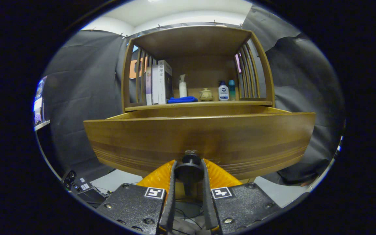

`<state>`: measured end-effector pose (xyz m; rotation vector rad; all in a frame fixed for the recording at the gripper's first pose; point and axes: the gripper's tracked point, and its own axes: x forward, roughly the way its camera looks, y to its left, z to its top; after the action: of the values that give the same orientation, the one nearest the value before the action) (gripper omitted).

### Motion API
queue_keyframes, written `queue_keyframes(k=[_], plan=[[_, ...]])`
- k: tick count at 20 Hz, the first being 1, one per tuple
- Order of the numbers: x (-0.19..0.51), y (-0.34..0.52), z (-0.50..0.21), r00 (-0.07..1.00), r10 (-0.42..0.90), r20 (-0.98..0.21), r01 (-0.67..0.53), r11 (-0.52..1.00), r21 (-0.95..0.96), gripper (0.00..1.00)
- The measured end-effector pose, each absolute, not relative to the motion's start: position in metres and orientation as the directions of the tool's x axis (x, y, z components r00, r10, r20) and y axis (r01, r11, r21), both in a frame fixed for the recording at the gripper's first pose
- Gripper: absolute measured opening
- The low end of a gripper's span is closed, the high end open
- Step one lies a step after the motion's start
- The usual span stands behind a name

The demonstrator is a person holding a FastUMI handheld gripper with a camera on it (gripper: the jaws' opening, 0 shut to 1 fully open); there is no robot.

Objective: Pull open the drawer, take out the items inside it, and place them on the countertop above the cabinet.

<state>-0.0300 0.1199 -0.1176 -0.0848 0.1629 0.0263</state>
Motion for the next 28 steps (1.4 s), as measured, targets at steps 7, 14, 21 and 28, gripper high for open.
queue_keyframes(k=[7,14,21,28], plan=[[-0.037,0.114,-0.108,0.993,-0.019,-0.115,0.005,0.993,-0.119,0.89],[-0.063,0.118,-0.047,0.999,-0.017,0.036,0.020,0.994,-0.111,0.98],[-0.037,0.130,0.031,0.998,0.048,0.027,-0.043,0.986,-0.161,0.99],[0.036,0.148,0.009,0.934,0.082,-0.348,-0.135,0.982,-0.130,0.99]])
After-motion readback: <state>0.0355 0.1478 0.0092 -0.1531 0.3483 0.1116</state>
